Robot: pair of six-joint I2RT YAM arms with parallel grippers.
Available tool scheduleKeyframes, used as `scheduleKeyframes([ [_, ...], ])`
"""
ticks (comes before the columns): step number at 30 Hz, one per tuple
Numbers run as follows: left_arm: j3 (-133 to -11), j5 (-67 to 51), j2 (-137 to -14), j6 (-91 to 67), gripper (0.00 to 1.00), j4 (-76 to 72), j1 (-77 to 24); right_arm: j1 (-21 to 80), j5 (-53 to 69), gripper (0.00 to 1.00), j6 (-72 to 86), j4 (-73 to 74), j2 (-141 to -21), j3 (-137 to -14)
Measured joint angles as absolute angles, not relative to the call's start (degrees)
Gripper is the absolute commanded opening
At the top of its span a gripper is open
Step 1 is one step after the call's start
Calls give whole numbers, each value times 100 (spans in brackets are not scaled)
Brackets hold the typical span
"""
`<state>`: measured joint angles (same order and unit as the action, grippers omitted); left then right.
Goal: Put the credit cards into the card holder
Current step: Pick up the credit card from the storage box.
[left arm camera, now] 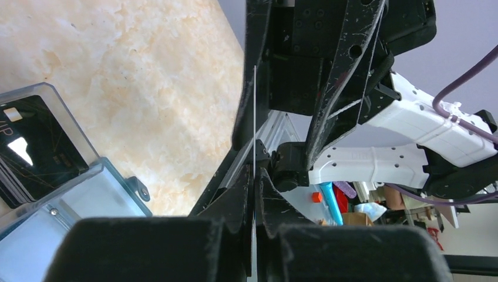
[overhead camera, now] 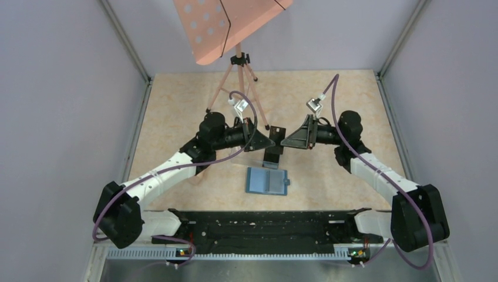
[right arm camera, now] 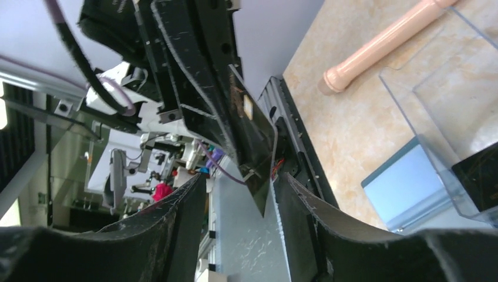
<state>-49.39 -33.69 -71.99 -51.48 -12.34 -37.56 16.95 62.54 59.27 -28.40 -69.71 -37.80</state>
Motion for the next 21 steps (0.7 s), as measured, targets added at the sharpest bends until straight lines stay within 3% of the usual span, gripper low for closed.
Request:
scheduleKeyframes([
  [5, -4871, -3479, -7201, -5286, 0, -1411, -3756, 1680, 6473, 26, 6711, -4042, -6995, -3524],
  [14, -4869, -3798, -7293, -5463, 0, -1796, -3756, 1667, 6650, 25, 7625, -5376, -7220, -3297],
  [17, -4869, -3872, -7345, -5513, 0, -1876, -3763, 1682, 6689, 6, 7728, -5553, -7295, -3297],
  [18, -4869, -3905, -7360, -5537, 2, -1911, -3763, 1682, 6707, 0, 7756, -5605, -7319, -3297],
  [21, -4869, -3972, -7367, -5559, 20, -2014, -3763, 1680, 6718, 0, 7800, -5649, -7378, -3293],
])
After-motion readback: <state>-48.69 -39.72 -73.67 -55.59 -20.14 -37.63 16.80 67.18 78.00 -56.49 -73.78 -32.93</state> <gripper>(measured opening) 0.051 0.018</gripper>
